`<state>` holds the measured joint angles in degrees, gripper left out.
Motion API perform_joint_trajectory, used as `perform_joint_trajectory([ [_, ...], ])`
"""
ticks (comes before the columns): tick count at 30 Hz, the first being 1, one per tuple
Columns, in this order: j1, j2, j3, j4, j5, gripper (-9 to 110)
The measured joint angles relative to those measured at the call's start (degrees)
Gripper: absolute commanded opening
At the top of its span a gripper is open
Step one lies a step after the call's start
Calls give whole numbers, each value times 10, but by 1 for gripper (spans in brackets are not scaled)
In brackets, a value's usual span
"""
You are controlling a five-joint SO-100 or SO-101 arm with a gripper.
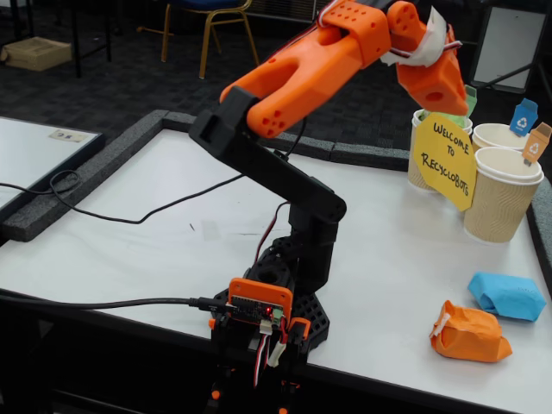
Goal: Sort rubbish by color.
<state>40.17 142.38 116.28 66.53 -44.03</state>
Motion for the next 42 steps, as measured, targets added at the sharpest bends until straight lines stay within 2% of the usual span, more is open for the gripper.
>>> perform_joint_trajectory([
  [14,89,1,21,-4,0,0],
  [29,246,0,60,-45,0,0],
  [42,343,-38,69,-78,142,0],
])
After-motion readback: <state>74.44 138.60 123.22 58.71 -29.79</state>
